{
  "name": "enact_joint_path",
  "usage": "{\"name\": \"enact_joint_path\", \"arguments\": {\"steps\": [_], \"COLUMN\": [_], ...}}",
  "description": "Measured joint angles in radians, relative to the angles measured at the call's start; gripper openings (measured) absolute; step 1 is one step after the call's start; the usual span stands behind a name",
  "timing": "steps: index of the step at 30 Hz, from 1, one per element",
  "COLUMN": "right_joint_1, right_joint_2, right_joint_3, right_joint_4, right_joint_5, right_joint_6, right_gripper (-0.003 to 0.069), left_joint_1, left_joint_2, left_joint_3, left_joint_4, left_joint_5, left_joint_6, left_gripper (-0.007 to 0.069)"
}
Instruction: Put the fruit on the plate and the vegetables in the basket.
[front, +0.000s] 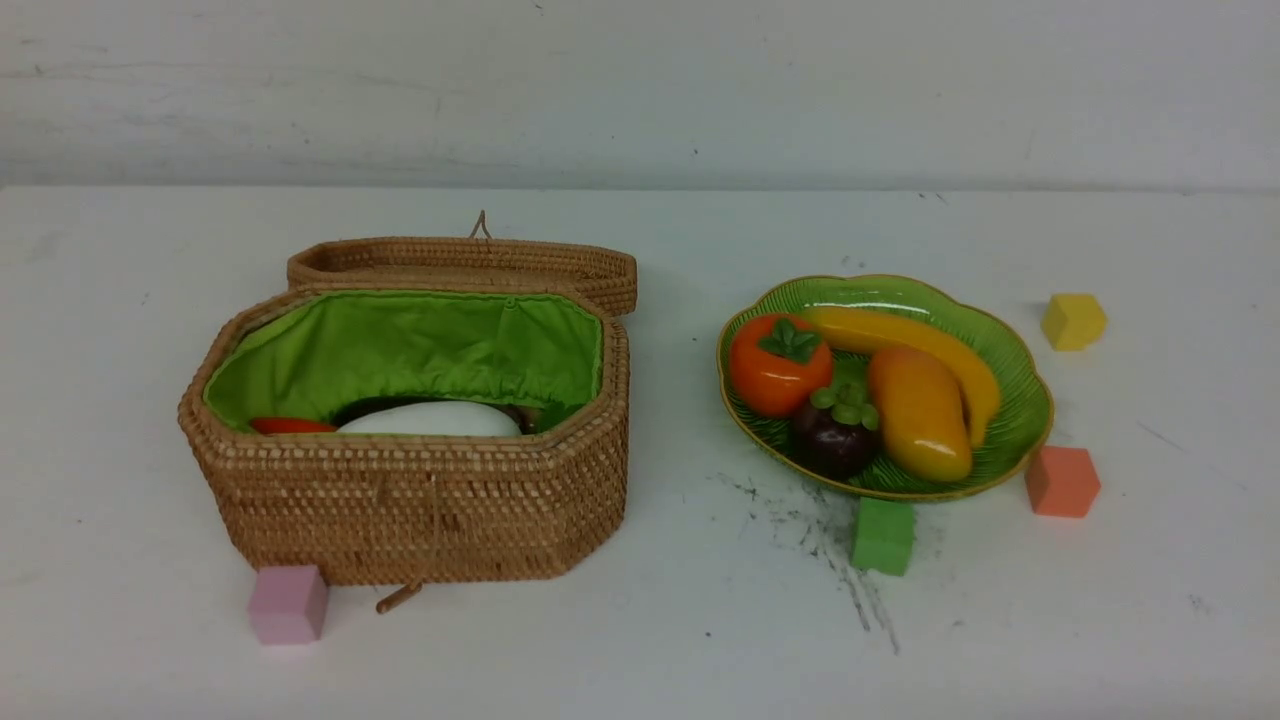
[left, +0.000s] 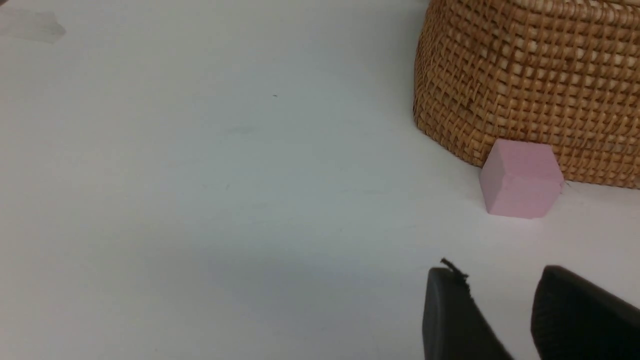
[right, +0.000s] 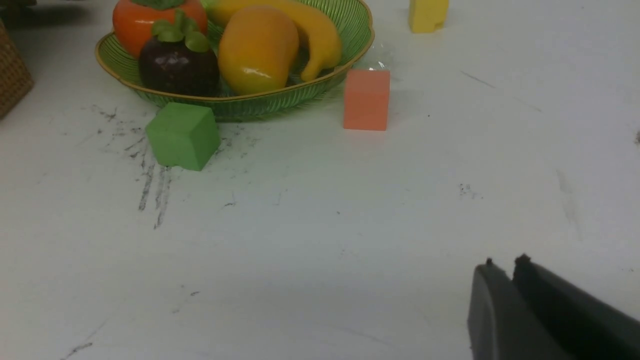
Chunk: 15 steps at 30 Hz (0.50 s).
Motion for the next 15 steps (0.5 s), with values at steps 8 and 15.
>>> {"name": "enact_joint_path", "arguments": {"steps": [8,15], "right_joint_1": [0.000,0.000], "right_joint_2": [0.000,0.000], "right_joint_3": [0.000,0.000], "right_joint_4": [0.001,0.001], "right_joint_5": [0.000,0.000], "right_joint_6": [0.005,0.005], "right_gripper": [0.0087,0.0096], "left_joint_1": [0.000,0.000], "left_joint_2": [0.000,0.000], "left_joint_3": [0.000,0.000], "left_joint_4": [0.000,0.000], "left_joint_5": [0.000,0.000], "left_joint_6": [0.000,0.000], "left_gripper": [0.0239,0.0239]}}
